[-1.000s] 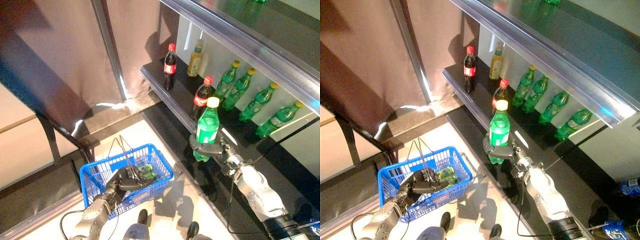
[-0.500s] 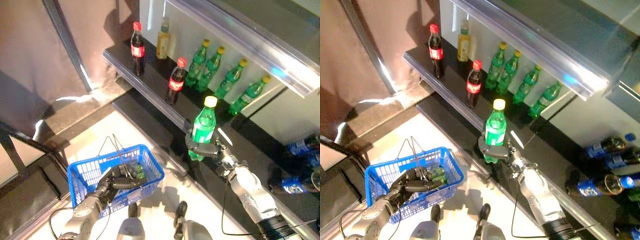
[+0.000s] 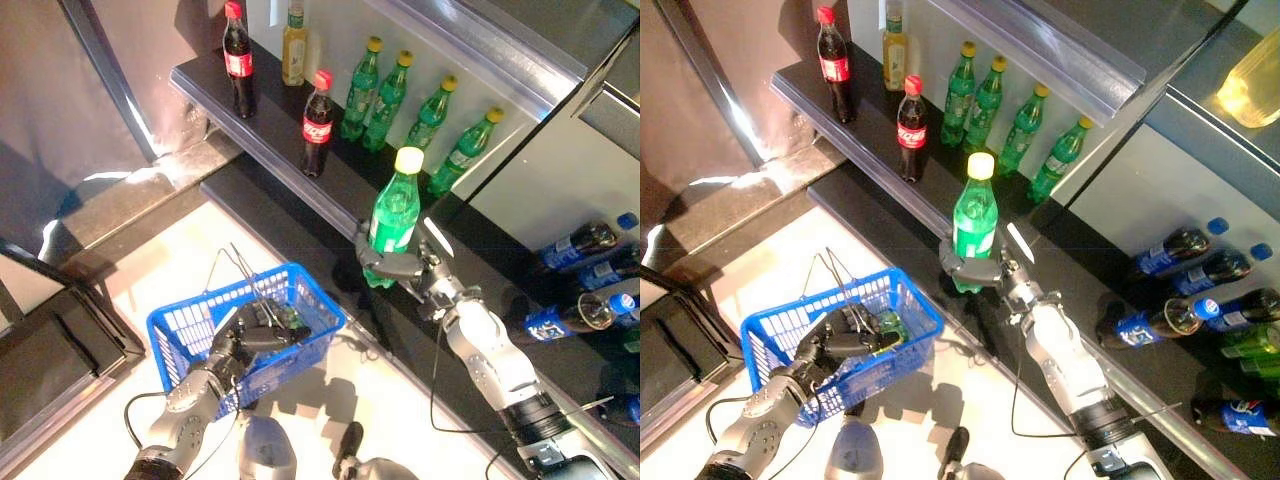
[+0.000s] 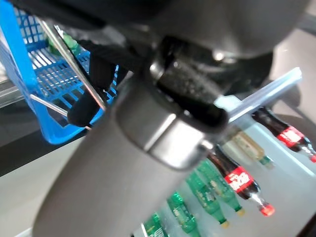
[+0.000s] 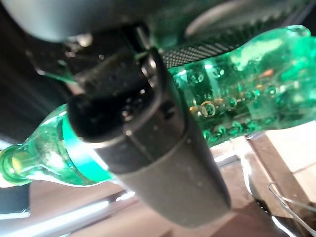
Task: Pick up the drink and place into the basket.
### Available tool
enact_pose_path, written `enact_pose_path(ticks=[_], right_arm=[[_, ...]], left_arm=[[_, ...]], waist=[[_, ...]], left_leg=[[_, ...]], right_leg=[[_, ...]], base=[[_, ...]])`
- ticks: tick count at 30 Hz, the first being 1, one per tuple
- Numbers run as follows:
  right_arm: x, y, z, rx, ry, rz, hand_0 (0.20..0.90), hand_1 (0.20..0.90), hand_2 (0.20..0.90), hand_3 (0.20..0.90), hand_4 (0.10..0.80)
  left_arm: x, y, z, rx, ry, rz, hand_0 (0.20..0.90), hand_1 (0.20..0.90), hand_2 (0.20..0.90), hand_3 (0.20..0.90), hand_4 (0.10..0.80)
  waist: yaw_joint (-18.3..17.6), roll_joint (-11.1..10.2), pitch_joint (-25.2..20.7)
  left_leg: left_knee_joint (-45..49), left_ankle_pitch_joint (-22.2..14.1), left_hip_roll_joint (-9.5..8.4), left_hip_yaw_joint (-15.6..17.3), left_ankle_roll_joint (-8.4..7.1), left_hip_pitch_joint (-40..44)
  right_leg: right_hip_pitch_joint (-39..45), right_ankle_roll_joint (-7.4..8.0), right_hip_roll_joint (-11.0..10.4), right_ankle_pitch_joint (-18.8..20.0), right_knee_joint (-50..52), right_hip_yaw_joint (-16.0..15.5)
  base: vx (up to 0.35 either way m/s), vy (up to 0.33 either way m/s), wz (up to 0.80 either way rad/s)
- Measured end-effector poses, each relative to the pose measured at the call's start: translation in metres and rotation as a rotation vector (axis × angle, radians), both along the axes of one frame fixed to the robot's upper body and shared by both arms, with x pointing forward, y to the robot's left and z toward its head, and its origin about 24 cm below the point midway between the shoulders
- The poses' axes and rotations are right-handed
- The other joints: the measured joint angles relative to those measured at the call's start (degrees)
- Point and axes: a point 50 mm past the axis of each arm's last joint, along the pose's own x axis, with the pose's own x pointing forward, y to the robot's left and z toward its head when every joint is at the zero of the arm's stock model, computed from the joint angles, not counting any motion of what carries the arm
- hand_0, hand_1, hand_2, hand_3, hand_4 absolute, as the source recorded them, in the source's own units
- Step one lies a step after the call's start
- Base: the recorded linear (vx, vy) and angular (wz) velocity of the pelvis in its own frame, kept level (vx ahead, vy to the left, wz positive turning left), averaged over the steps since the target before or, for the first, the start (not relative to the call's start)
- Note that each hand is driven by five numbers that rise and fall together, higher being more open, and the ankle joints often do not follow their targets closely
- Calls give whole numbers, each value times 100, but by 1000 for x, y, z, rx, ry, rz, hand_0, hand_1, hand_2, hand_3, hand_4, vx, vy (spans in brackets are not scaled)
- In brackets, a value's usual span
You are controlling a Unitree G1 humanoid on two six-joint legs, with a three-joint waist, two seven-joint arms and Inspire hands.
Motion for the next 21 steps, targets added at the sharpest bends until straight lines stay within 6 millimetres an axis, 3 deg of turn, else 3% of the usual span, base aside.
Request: enact_pose_path(ticks=[1,2,5,6,8,11,21], right_arm=[[-2,-1,-6,-9,30,-2,300,300,300,200,100],[-4,-3,-9,-13,41,-4,300,300,300,200,100],[-10,-9,-18,-46,81,25,300,300,300,200,100],[-14,-11,-21,-41,92,24,300,300,300,200,100],[-18,-13,-24,-28,105,22,300,300,300,200,100],[-21,-9,-25,1,105,16,300,300,300,200,100],[-22,-2,-24,48,98,10,300,300,300,200,100]], left_arm=[[-4,-2,-4,-12,16,-1,300,300,300,200,100],[-5,-3,-5,-16,21,-5,300,300,300,200,100],[-10,-10,-10,-28,42,-21,300,300,300,200,100],[-9,-11,-9,-28,39,-25,300,300,300,200,100],[-8,-9,-5,-21,25,-30,300,300,300,200,100],[-4,-6,4,-4,-8,-46,300,300,300,200,100],[1,-4,24,23,-88,-89,300,300,300,200,100]], waist=[[-11,34,-2],[-39,45,-6],[-246,122,-14],[-389,104,-27],[-520,102,-28],[-512,100,-28],[-378,6,-34]], left_leg=[[102,-95,-91,-83,91,-12],[147,-105,-142,-86,68,-12],[370,-396,-623,-309,322,-94],[231,-353,-834,-359,430,-24],[-61,-220,-1032,-352,562,136],[-169,-140,-1116,-373,556,171],[-330,-159,-1111,-429,540,505]], right_leg=[[-34,49,-98,-46,47,32],[-70,34,-146,-30,82,58],[-364,332,-659,-293,775,217],[-336,439,-850,-303,801,211],[-215,585,-1057,-199,629,197],[-60,661,-1092,-34,313,128],[339,664,-1065,-32,184,-160]], base=[[-183,107,1],[-167,146,-18],[-11,192,-7],[49,227,18],[28,153,15],[13,66,6],[9,45,5]])
